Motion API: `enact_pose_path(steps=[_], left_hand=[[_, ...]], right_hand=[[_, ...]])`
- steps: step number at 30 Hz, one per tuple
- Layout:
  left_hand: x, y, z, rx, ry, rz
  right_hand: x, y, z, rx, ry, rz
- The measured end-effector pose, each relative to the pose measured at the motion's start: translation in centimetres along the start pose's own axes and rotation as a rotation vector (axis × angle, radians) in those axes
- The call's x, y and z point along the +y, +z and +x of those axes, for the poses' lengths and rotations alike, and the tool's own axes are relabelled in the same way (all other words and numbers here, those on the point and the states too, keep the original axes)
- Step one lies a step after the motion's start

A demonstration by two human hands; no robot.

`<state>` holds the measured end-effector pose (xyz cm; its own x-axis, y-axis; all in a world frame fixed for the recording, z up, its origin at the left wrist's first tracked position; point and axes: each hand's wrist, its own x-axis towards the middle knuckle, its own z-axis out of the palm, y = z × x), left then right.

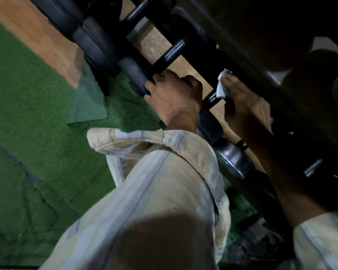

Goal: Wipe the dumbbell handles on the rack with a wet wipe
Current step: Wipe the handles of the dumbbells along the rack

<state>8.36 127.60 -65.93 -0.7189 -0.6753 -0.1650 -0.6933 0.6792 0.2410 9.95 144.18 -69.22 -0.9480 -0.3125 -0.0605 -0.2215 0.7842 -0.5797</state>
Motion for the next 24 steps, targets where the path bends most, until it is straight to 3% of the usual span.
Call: enact_pose_path(steps=[4,13,16,18,21,24], left_hand=[[-0.1,0.1,0.1,-0.002,-0.006,0.009],[-0.1,0.0,0.1,-0.017,0.007,0.022],[-0.1,0.0,0.1,-0.017,0.008,0.021],[-0.1,0.0,0.1,-0.019,0.003,0.021],[-0.1,0.0,0.1,-0.027,0.002,0.024],[-0.1,0.0,0.1,-0.019,0.004,0.016]], right_hand=[[0.5,1.7,-0.9,0.018,0.034,-0.215],[0.1,3.6,-2.0,0.24,0.178,-0.003],[-0.6,4.2,-1.8,0.341,0.42,0.282],[-1.3,4.4,-0.8,0.322,0.686,0.686],[-1.0,4.4,0.8,0.348,0.869,1.115],[-1.3,3.8,1.8,0.151,1.024,1.292]])
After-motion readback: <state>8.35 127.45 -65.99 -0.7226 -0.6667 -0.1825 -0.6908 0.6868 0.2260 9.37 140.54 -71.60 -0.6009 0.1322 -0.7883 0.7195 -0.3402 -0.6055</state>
